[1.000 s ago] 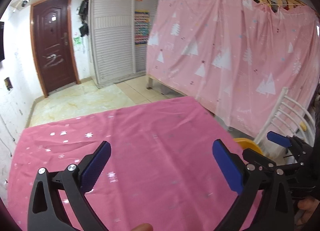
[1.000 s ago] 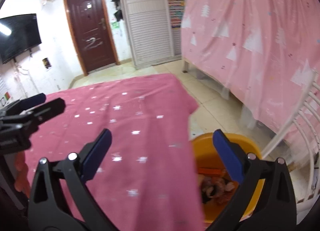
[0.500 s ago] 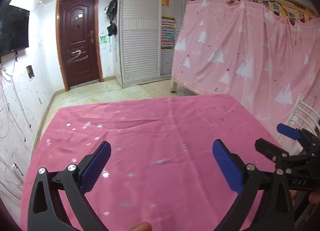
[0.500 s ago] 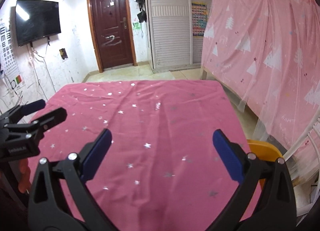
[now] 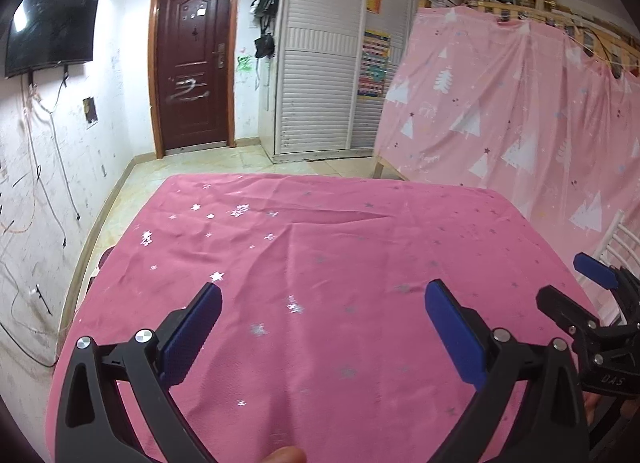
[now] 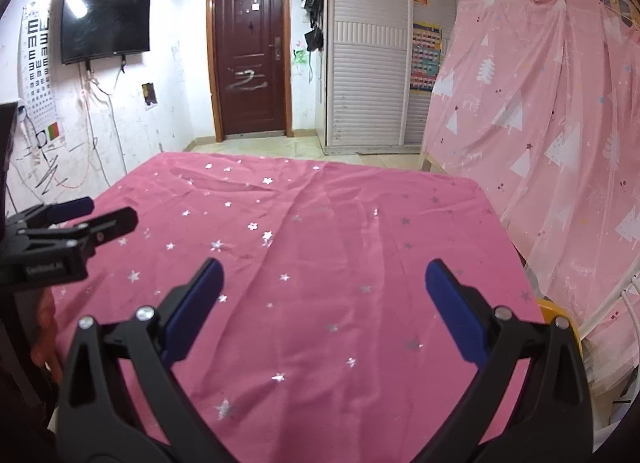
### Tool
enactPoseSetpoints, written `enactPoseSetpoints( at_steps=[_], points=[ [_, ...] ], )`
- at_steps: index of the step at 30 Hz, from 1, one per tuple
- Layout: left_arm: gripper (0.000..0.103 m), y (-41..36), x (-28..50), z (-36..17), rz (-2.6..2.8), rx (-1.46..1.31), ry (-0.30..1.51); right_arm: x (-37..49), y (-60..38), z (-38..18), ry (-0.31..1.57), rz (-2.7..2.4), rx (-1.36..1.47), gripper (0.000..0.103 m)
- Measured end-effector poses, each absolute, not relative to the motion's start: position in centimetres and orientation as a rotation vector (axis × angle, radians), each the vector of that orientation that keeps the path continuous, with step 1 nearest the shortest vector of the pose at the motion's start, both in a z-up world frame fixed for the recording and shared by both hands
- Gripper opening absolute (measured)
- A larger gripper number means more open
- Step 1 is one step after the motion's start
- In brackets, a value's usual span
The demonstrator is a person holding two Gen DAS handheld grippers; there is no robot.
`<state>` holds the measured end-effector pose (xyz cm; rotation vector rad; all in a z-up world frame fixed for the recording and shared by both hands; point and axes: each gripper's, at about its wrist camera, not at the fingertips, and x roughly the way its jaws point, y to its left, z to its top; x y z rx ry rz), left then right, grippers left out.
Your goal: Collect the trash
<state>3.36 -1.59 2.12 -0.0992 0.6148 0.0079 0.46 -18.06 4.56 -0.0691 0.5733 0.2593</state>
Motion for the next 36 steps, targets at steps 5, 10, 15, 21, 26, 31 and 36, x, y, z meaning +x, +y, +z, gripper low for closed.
enactPoseSetpoints(
  at_steps=[5,10,15,21,26,31,36],
  points=[
    [0.095,-0.5,3.2,1.9,0.019,-0.122,0.616,0.5,-18.3,4.2,0.583,0.265,-0.045,0.097],
    [0.095,-0.4,3.3,1.9,0.019,-0.126,0.615,0.2,-18.1,3.8,0.582,0.264,-0.035,0.097],
    [0.095,-0.3,3.3,1.9,0.019,-0.126,0.615,0.0,-18.1,3.5,0.582,0.258,-0.035,0.097],
    [0.095,-0.3,3.3,1.9,0.02,-0.125,0.614,0.1,-18.1,3.5,0.586,0.257,-0.026,0.097],
    [0.095,-0.2,3.3,1.9,0.024,-0.13,0.61,0.1,-18.2,3.5,0.586,0.256,-0.027,0.097],
    [0.095,-0.1,3.3,1.8,0.026,-0.131,0.613,0.1,-18.2,3.6,0.587,0.257,-0.025,0.097],
    [0.095,0.0,3.2,1.7,0.025,-0.138,0.614,0.2,-18.3,3.6,0.587,0.257,-0.027,0.097]
  ],
)
